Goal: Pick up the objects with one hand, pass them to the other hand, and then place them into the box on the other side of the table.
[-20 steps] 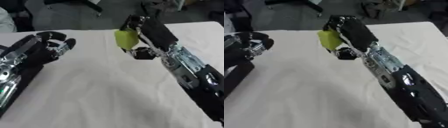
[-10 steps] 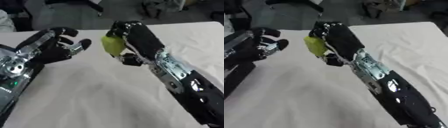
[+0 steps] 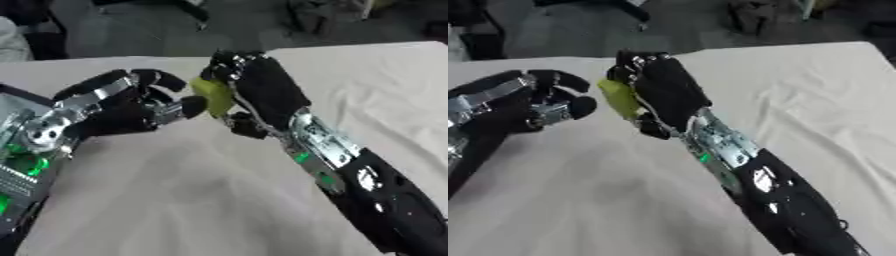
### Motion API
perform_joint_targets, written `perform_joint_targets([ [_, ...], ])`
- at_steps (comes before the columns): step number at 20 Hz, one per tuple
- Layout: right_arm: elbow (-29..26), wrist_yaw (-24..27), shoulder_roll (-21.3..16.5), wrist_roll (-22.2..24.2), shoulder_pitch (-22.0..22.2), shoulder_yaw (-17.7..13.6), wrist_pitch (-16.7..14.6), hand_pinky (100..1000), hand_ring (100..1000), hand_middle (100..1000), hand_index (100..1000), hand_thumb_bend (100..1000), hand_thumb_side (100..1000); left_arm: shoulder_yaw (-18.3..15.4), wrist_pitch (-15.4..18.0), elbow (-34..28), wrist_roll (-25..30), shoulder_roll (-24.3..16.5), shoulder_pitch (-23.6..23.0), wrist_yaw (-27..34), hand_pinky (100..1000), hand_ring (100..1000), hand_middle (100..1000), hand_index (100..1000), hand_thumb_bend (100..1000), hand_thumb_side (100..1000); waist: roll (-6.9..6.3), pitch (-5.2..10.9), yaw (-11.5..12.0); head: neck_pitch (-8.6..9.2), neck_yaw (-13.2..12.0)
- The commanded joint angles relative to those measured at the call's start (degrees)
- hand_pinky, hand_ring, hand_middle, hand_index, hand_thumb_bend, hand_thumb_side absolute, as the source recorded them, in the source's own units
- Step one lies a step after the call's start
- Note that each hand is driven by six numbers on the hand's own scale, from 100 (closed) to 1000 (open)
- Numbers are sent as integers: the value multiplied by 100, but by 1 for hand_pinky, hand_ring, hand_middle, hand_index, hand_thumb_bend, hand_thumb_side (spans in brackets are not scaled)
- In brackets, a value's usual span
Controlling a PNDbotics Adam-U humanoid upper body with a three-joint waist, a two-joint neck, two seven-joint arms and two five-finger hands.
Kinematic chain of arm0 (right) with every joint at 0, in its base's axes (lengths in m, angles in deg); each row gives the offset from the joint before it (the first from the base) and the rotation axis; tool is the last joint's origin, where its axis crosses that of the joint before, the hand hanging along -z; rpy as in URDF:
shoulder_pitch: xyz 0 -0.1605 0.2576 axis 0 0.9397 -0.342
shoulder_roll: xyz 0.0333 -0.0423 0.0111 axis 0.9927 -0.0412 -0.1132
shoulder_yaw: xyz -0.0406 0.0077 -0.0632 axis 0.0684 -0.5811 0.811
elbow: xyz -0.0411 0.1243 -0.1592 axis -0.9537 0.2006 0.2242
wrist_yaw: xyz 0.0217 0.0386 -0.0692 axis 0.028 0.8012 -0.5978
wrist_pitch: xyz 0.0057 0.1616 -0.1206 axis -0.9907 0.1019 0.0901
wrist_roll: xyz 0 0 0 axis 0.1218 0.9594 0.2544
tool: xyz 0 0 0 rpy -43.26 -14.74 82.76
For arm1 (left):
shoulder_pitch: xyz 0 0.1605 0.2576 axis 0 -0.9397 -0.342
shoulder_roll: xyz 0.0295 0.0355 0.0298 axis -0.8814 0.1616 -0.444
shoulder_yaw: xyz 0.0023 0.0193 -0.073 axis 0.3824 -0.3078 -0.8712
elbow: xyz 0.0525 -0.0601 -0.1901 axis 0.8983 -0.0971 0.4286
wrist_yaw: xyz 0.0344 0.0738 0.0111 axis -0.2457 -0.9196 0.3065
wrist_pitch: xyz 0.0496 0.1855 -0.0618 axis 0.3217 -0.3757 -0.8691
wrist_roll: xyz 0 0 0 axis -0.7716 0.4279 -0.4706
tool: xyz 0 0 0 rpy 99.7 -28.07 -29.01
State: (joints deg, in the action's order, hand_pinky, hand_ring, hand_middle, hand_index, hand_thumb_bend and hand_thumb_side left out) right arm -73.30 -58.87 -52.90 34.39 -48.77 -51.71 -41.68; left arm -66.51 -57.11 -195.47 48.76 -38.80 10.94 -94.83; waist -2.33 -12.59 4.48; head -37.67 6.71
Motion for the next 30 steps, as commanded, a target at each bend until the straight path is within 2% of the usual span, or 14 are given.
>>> perform_joint_targets([
  [1,-45,-13,6,-17,-96,-10,17,366,491,478,521,226,100,-192,-40,-305,341,-198,17,-30,987,884,862,876,632,754,-38,170,21,0,21],
  [8,-81,54,137,-48,-139,57,-83,370,491,477,520,231,100,-116,-218,-329,527,-124,34,-123,985,884,861,877,628,777,-19,170,11,-5,20],
  [13,-99,63,237,-71,-155,107,-159,367,490,475,519,230,100,-7,-351,-188,518,-84,74,-212,987,886,863,881,593,776,-28,166,-1,-16,24],
  [21,-146,105,337,-65,-193,162,-195,364,488,473,517,229,100,174,-522,94,429,-29,138,-611,988,888,863,882,550,700,-32,171,-14,4,1],
  [26,-124,149,311,-18,-169,156,-153,364,487,471,517,221,100,83,-428,-268,299,-86,58,-809,985,893,858,860,514,652,-41,164,-9,1,0],
  [30,-162,208,264,-34,-151,137,-97,363,486,470,516,222,100,-83,-178,-454,26,-173,-18,-814,1000,909,854,844,495,631,-52,172,5,-17,8],
])
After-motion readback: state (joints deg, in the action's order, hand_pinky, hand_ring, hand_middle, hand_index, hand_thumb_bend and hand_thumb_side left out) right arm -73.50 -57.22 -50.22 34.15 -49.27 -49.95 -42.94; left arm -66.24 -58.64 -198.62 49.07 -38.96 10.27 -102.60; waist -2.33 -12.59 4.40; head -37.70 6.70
